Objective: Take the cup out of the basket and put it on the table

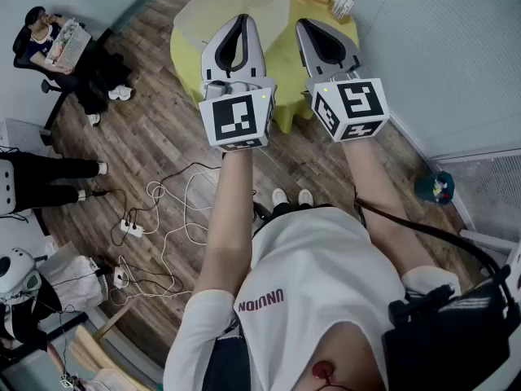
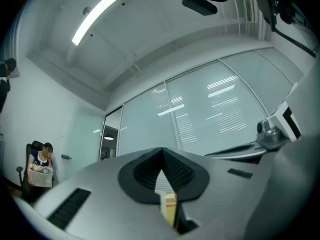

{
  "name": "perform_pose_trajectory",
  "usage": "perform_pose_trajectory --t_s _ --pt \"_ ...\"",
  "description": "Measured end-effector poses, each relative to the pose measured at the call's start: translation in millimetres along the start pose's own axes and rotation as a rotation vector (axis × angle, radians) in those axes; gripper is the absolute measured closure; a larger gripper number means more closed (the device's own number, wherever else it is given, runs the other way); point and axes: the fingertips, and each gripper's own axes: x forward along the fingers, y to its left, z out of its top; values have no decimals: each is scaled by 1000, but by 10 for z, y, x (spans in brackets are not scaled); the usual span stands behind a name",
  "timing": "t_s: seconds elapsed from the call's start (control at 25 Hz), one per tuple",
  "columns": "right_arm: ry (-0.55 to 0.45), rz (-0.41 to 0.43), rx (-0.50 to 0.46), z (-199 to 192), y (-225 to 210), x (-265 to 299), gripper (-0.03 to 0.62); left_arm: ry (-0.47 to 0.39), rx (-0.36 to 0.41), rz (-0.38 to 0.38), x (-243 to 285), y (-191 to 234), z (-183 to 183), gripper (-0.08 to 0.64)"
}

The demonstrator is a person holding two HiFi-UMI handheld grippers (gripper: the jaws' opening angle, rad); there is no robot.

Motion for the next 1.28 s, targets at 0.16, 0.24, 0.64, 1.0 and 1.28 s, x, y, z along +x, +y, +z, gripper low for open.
perform_pose_trajectory --t_s 0.16,0.24,0.64,1.0,1.28 --pt "2 -2 -5 -23 -10 26 574 -1 0 -16 37 -16 -6 548" --pt "4 -2 -1 -33 -14 47 574 2 1 -18 51 -7 -18 548" --pt "7 -16 1 -43 -28 85 572 11 -5 -6 35 66 -46 548" --pt "1 -12 -28 4 110 233 572 20 -14 -20 -6 216 -85 548" --pt "4 -30 -21 -41 195 404 572 24 -18 -26 23 459 -148 548"
